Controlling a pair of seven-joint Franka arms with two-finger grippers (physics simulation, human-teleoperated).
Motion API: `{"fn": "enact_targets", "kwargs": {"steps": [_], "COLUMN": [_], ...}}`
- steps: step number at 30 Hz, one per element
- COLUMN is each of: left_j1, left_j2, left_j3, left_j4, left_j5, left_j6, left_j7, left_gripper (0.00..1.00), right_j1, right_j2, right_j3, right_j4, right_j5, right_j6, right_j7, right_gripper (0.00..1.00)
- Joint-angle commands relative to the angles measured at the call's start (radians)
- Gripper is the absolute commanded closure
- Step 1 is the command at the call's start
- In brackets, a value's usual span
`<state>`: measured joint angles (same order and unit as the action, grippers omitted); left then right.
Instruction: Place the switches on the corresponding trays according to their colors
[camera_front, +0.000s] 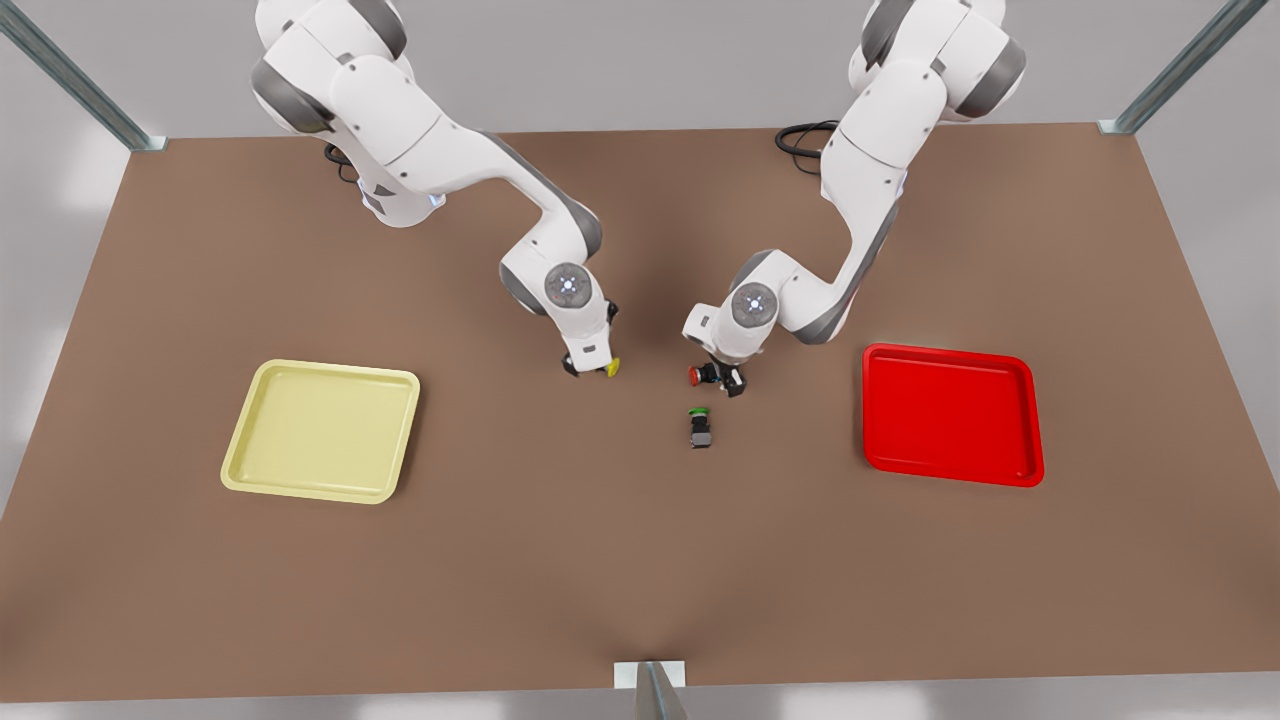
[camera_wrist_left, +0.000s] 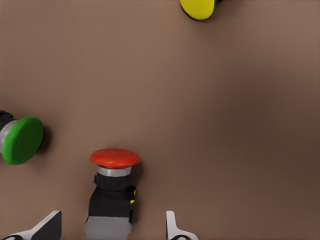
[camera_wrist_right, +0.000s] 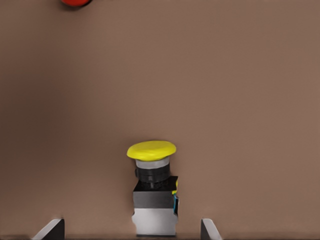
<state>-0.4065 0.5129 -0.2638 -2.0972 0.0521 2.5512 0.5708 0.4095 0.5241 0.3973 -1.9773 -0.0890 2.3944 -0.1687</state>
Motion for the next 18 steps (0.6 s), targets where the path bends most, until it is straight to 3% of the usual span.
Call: {"fn": "enact_targets", "kwargs": {"steps": [1, 5, 6, 7, 8, 10, 18], "left_j1": [0.0, -0.002, -0.003, -0.003, -0.005, -0.005, -0.005], "left_j2": [0.004, 0.026, 0.026, 0.026, 0.026, 0.026, 0.026], "left_j3": [0.0, 0.0, 0.0, 0.0, 0.0, 0.0, 0.002], "left_j4": [0.0, 0.005, 0.005, 0.005, 0.005, 0.005, 0.005], "left_j5": [0.0, 0.002, 0.002, 0.002, 0.002, 0.002, 0.002], "left_j6": [0.004, 0.02, 0.02, 0.02, 0.021, 0.021, 0.02], "left_j7": [0.0, -0.006, -0.006, -0.006, -0.006, -0.006, -0.005], "left_gripper": [0.0, 0.0, 0.07, 0.22, 0.3, 0.37, 0.41], "right_j1": [0.0, 0.0, 0.0, 0.0, 0.002, 0.012, 0.04], "right_j2": [0.002, 0.027, 0.028, 0.028, 0.037, 0.039, 0.042], "right_j3": [0.0, -0.002, -0.002, -0.002, -0.006, -0.02, -0.037], "right_j4": [0.0, -0.003, -0.006, -0.012, -0.012, -0.025, -0.046], "right_j5": [0.0, 0.0, 0.0, 0.0, 0.0, -0.063, -0.11], "right_j6": [0.0, 0.025, 0.031, 0.045, 0.045, 0.049, 0.046], "right_j7": [0.0, 0.003, 0.012, 0.012, 0.024, 0.081, 0.17], "right_gripper": [0.0, 0.0, 0.0, 0.0, 0.0, 0.0, 0.0]}}
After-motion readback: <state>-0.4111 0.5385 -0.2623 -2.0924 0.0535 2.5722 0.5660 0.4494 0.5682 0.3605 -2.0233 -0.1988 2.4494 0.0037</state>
